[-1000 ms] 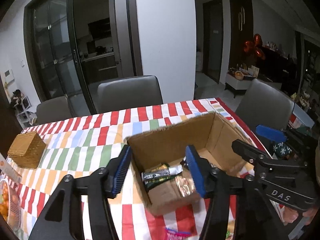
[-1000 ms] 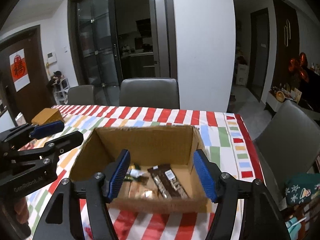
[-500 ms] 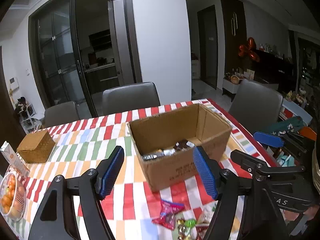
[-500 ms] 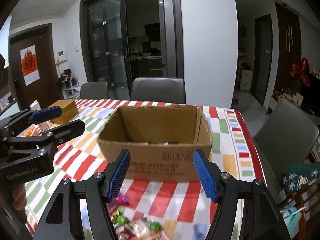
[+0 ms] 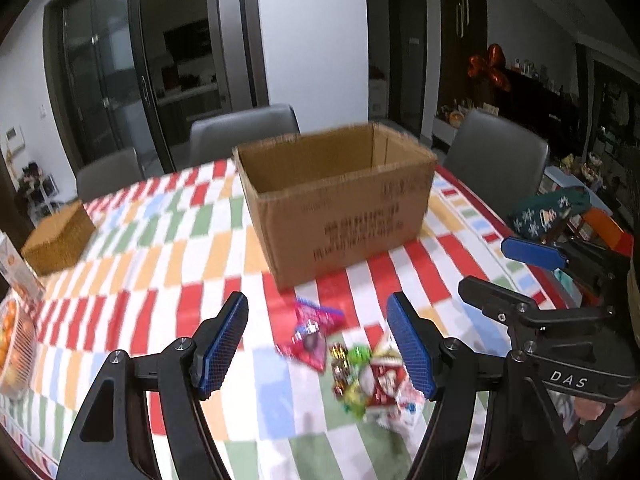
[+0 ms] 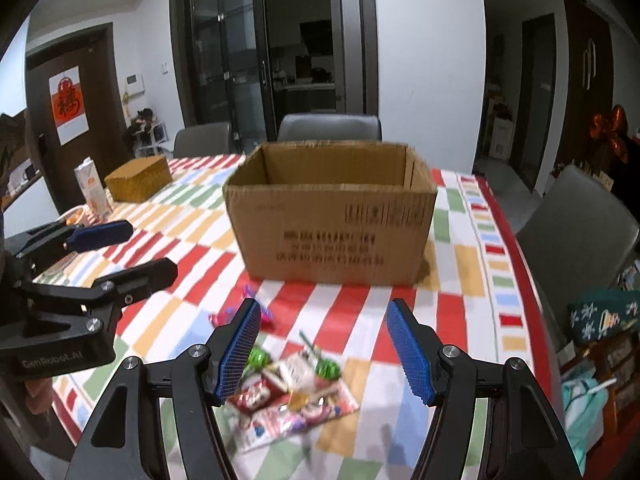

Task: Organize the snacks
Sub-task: 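Grasp the gold-wrapped candy with the left tool while the right tool grasps the green lollipop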

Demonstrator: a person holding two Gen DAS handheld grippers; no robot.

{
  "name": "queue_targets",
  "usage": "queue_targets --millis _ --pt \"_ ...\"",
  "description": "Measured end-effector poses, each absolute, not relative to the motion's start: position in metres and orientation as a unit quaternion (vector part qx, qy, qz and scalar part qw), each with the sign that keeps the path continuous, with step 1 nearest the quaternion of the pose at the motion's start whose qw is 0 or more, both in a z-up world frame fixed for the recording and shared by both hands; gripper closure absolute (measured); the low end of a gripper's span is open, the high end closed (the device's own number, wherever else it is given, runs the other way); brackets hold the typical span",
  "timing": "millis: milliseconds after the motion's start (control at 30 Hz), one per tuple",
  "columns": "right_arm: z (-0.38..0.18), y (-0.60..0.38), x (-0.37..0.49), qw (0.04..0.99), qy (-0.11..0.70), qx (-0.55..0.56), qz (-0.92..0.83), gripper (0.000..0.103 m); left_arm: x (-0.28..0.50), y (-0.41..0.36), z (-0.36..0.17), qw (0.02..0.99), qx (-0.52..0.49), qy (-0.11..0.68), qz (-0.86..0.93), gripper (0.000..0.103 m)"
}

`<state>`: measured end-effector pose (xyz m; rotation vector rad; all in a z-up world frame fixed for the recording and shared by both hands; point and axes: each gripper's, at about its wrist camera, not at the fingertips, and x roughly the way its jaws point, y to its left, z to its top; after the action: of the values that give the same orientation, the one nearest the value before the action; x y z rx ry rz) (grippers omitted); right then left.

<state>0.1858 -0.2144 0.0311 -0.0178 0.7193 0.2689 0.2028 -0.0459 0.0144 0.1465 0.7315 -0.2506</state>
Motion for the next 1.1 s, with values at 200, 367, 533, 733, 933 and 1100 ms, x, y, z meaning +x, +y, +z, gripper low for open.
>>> queue_targets --millis 200,367,533,733,933,1100 --pt "0.009 -0.208 0.178 0.913 0.382 -0.014 0.141 0.037 0.195 -0.04 -0.015 0.909 0.059 0.392 -0.128 0.032" --pt "-0.009 -0.201 0.178 0.903 0.404 -0.027 0.145 0.037 0.199 -0.037 -0.037 0.897 0.057 0.416 -0.135 0.033" --pt "-0.022 -0.203 0.186 0.9 0.415 -0.023 0.133 0.042 0.208 -0.039 -0.055 0.891 0.064 0.428 -0.14 0.038" --pt "-0.037 -0.207 0.198 0.893 0.434 -0.011 0.121 0.052 0.219 -0.042 -0.074 0.877 0.071 0.45 -0.155 0.056" --pt "-0.054 -0.213 0.211 0.885 0.45 0.015 0.115 0.057 0.23 -0.047 -0.088 0.863 0.067 0.471 -0.173 0.065" --pt "-0.065 -0.215 0.22 0.878 0.463 0.025 0.118 0.06 0.239 -0.05 -0.098 0.852 0.058 0.486 -0.185 0.068"
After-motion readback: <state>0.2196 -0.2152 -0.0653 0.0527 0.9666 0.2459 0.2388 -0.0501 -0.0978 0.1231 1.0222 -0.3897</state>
